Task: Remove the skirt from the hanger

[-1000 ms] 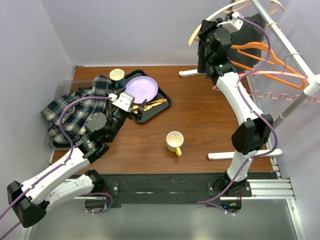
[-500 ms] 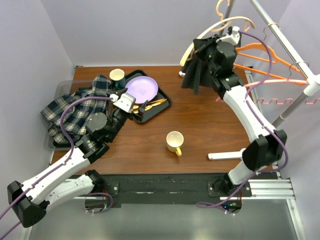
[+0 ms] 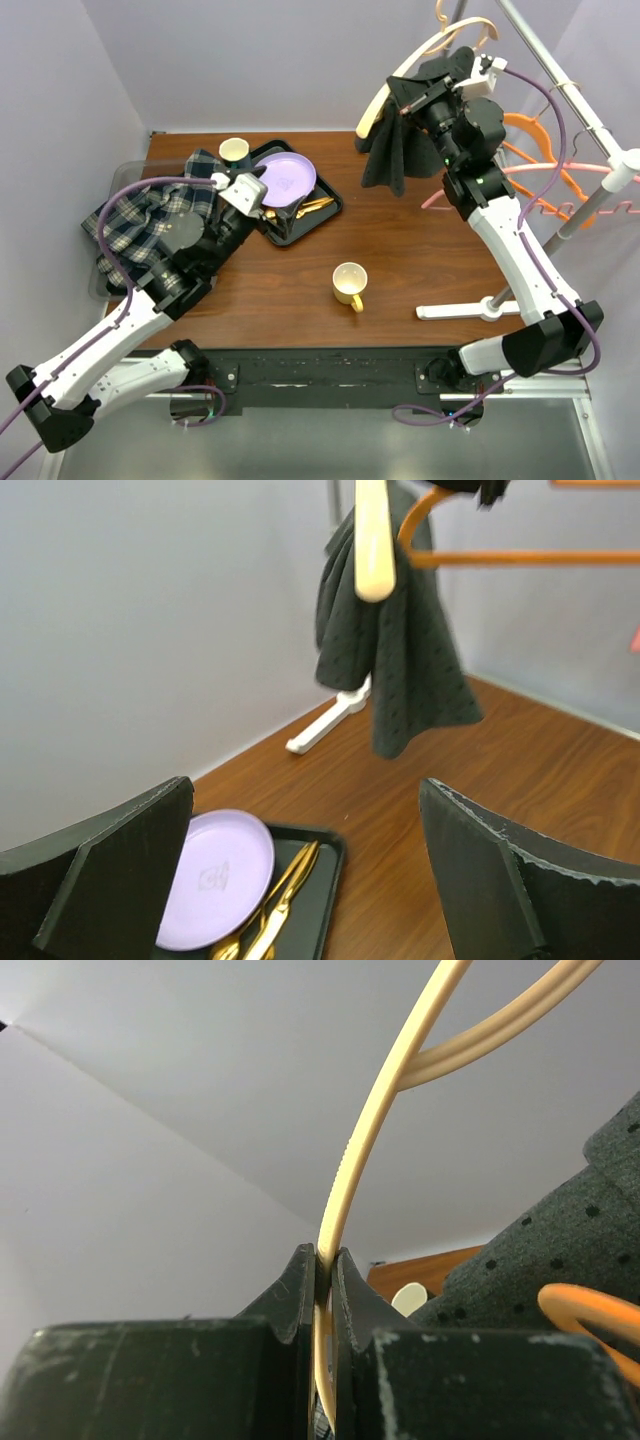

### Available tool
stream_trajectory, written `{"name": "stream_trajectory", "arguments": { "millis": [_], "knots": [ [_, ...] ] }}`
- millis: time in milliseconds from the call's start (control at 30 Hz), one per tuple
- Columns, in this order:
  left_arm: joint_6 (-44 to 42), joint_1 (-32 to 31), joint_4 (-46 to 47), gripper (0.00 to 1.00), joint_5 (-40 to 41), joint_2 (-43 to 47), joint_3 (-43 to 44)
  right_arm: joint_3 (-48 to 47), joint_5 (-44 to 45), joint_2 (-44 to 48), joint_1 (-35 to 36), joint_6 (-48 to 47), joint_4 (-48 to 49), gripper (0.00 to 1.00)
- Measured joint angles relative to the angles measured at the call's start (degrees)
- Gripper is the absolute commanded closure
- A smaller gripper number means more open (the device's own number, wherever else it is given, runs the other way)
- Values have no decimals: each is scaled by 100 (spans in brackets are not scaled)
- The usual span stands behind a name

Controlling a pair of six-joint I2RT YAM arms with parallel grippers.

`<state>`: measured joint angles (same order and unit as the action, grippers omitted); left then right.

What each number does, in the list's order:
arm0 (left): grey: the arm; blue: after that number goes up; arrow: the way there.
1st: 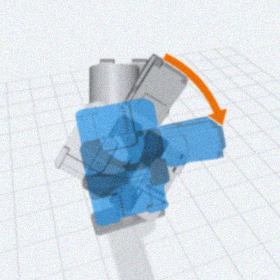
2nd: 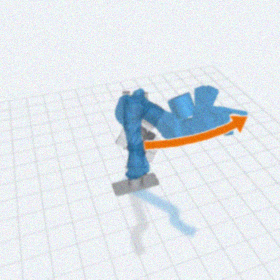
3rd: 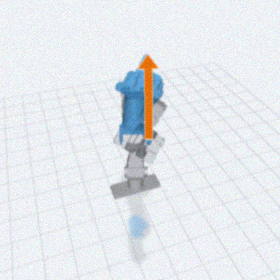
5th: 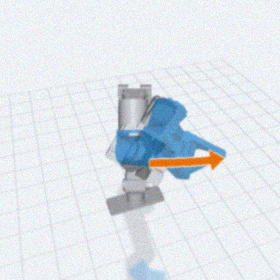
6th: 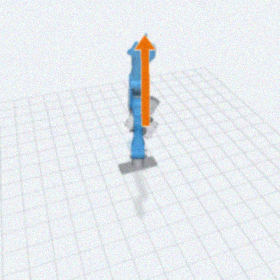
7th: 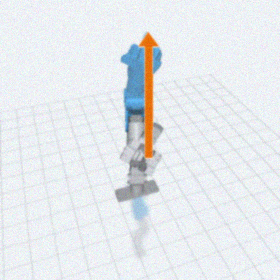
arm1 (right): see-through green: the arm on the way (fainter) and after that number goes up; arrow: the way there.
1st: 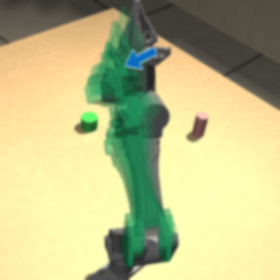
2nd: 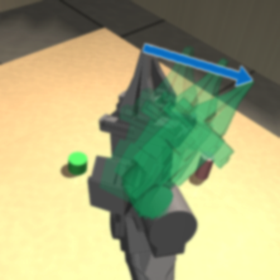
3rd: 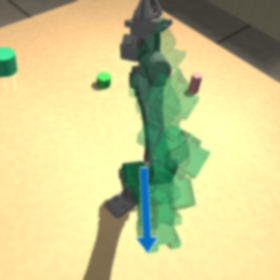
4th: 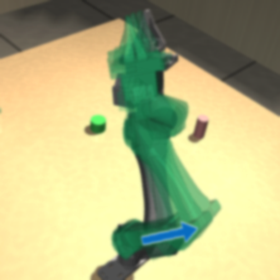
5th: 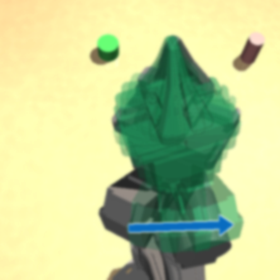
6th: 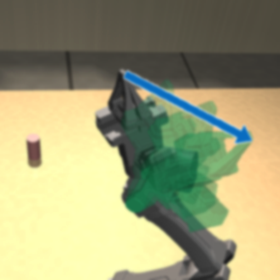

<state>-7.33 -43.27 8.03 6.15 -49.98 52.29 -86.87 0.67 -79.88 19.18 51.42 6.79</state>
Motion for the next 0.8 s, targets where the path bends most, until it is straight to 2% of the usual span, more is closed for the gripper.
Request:
{"name": "stream_trajectory", "arguments": {
  "millis": [133, 533, 800],
  "knots": [
    [201, 0, -20, 0, -216, -98, 271, -39, -234, -109, 0, -7, 157, 100],
    [531, 0, 9, 0, -323, -492, 269, -599, -647, -1062, 37, 15, 660, 100],
    [848, 0, 15, 1, -267, -1040, 337, -629, -522, -927, 610, 17, 627, 100]
  ]
}}
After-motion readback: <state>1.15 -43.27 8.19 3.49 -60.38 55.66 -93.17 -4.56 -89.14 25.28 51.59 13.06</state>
